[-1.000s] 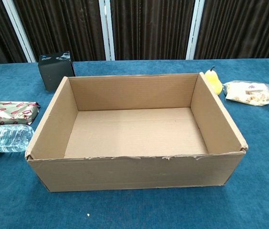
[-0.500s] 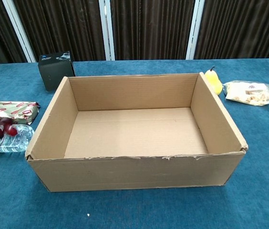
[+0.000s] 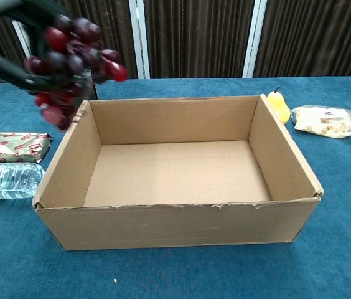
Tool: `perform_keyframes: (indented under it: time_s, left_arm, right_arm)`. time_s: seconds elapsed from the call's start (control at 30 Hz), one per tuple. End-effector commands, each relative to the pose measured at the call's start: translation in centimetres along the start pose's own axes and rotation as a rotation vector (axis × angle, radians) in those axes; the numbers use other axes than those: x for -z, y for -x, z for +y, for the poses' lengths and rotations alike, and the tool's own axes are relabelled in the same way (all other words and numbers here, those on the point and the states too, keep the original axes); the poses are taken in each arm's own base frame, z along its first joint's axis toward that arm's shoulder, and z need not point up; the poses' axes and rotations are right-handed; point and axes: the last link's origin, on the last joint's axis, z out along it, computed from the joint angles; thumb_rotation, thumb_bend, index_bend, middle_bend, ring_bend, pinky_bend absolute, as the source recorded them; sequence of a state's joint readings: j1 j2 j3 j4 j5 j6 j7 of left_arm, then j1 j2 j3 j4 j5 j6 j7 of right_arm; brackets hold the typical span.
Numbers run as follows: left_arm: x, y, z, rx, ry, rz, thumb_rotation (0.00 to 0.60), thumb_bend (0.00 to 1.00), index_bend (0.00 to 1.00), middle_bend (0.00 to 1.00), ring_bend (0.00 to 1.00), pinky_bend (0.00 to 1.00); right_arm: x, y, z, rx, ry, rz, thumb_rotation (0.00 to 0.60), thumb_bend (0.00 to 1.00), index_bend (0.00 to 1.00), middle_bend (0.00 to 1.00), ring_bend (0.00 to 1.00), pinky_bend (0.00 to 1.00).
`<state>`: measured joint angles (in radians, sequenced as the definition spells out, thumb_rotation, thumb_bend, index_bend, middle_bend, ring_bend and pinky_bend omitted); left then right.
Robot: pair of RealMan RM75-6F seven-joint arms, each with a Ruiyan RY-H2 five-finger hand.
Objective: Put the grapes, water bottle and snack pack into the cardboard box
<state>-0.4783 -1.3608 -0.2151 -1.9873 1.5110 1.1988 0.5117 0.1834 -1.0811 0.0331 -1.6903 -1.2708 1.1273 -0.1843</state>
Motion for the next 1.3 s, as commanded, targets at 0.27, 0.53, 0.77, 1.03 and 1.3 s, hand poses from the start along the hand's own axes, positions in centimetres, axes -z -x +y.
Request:
perform_keyframes:
  time_s: [0.27,0.53,0.77,1.03,1.3]
  left_arm:
    - [-2.9,5.8,0.5,-0.122,-0.042,-0.415,0.6,0.0,0.0,0.0,0.0,0.27]
    - [-1.2,3.7,0.0,-0.078,-0.053,-0.407,0.6,0.0,0.0,0.0,0.0,0.25]
    - [5.8,-0.3,-6.1,-0.145,-0.167,-0.292,0.6,0.0,0.0,0.0,0.0,0.24]
    - [11.7,-0.5,-13.8,-0.242,-0.339,-0.298,0.599,0.0,0.0,0.0,0.04,0.24]
    - [13.5,2.7,-18.5,-0.254,-0.466,-0.393,0.6,0.0,0.0,0.0,0.0,0.22]
  right_arm:
    - [0.8,-1.0,1.3,-0.022,0.015,0.039,0.6,0.0,0.0,0.0,0.0,0.0]
    - [0.6,-0.5,1.2,-0.005,0.029,0.028,0.6,0.0,0.0,0.0,0.0,0.0]
    - [0.5,-0.1,0.8,0.018,0.032,0.023,0.6,0.0,0.0,0.0,0.0,0.0]
    - [0.0,0.4,0.4,0.044,0.041,0.013,0.6,0.0,0.0,0.0,0.0,0.0]
    - [-0.3,0.8,-0.2,0.071,0.048,0.011,0.6,0.0,0.0,0.0,0.0,0.0]
